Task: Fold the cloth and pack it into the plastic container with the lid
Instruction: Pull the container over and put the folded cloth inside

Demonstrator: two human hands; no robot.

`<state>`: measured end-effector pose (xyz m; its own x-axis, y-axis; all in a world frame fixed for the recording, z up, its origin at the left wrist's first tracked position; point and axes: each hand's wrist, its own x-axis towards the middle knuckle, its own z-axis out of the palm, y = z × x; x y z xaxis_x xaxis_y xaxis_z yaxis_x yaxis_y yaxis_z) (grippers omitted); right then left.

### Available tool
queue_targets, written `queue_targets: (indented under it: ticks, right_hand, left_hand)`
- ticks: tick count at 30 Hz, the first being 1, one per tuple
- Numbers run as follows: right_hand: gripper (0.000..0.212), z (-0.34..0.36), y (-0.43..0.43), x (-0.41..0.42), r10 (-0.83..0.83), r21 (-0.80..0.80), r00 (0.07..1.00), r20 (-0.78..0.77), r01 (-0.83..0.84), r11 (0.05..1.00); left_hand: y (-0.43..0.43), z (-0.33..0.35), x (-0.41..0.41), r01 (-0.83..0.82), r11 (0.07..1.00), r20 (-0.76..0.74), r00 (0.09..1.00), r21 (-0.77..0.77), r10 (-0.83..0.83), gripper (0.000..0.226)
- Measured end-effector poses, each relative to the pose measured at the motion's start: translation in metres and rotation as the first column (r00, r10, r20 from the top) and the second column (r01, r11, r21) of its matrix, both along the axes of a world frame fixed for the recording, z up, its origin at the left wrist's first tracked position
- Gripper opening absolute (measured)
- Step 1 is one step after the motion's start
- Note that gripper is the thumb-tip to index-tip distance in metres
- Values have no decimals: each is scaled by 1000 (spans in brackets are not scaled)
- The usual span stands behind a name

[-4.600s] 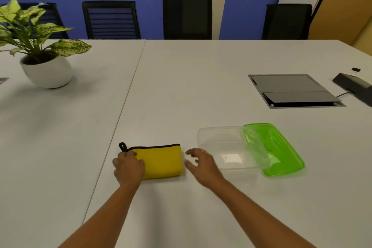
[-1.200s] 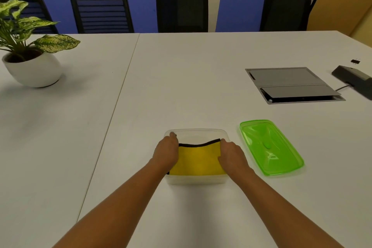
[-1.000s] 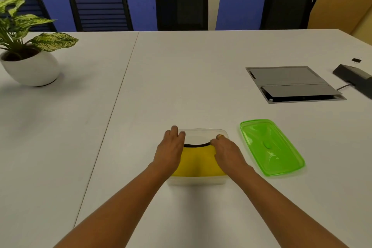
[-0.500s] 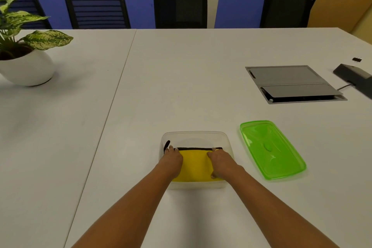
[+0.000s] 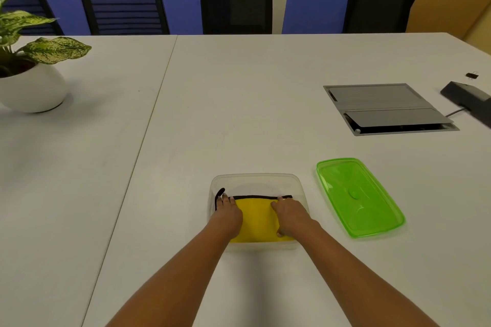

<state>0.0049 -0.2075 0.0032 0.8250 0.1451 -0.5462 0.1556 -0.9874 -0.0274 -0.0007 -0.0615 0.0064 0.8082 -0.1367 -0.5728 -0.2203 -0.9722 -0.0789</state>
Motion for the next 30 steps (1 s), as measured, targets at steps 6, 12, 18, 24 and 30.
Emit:
queue_targets:
  ticks: [6, 12, 18, 24, 30]
  right_hand:
    - [85, 6, -1, -5, -8, 117, 998, -61, 15, 993]
    - [71, 3, 14, -9, 24, 49, 993, -118, -19, 999]
    - [72, 3, 18, -4, 80, -9, 991, -106, -81, 997]
    - [73, 1, 20, -4, 79, -38, 993, -89, -82, 996]
    - [72, 0, 17, -5, 56, -6, 997, -55, -57, 998]
  left_hand:
    - [6, -1, -1, -15, 981, -1, 1000, -194, 15, 83]
    - [6, -3, -1, 50, 978, -150, 985, -202, -81, 76]
    - [6, -7, 1, 40, 984, -198, 977, -171, -75, 76]
    - [4, -11, 0, 24, 987, -206, 977, -160, -58, 77]
    - [8, -13, 0, 9, 975, -128, 991, -221, -38, 76]
